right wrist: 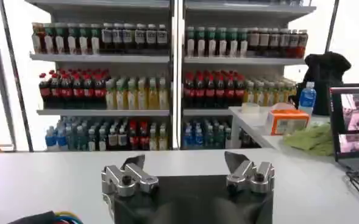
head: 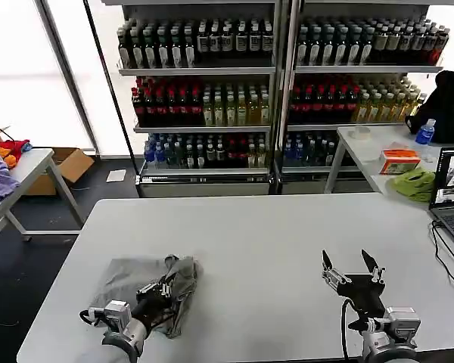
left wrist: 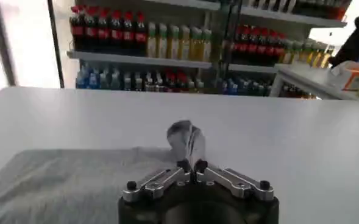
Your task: Fold and organize the clothes.
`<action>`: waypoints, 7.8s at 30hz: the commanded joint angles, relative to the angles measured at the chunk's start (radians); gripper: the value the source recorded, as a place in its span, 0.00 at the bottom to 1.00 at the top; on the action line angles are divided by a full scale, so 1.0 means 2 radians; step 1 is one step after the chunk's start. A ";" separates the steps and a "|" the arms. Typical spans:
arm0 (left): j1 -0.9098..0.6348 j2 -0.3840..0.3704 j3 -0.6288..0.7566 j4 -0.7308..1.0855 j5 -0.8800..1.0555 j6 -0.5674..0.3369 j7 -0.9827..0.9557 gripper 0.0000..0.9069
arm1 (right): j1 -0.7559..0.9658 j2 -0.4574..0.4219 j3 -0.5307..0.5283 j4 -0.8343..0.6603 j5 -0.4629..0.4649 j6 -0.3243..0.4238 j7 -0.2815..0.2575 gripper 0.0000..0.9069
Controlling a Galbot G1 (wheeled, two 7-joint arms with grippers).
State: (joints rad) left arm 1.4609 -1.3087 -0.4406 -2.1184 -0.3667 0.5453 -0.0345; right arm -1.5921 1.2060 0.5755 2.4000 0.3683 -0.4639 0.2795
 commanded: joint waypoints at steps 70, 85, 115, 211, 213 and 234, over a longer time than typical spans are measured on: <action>0.000 0.081 -0.127 0.120 -0.069 -0.036 0.019 0.02 | 0.083 -0.020 -0.066 -0.061 -0.010 -0.010 0.005 1.00; 0.003 0.070 -0.139 0.111 -0.089 -0.037 0.025 0.00 | 0.089 -0.021 -0.061 -0.065 -0.008 -0.007 0.005 1.00; 0.019 0.190 -0.279 0.029 -0.150 -0.018 0.013 0.00 | 0.127 -0.021 -0.074 -0.088 0.014 -0.004 0.013 1.00; -0.079 0.076 -0.035 0.007 -0.150 0.015 -0.165 1.00 | 0.287 -0.039 -0.391 -0.184 0.411 -0.061 0.207 0.27; -0.078 0.076 -0.036 0.008 -0.150 0.016 -0.165 1.00 | 0.287 -0.037 -0.389 -0.189 0.406 -0.060 0.212 0.00; -0.071 0.065 -0.036 0.008 -0.150 0.015 -0.164 1.00 | 0.279 -0.033 -0.300 -0.212 0.390 -0.058 0.204 0.00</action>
State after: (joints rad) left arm 1.3158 -1.1757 -0.5120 -2.1017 -0.6675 0.5753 -0.3638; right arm -1.0158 1.1478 -0.1086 1.9805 1.1548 -0.5813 0.6892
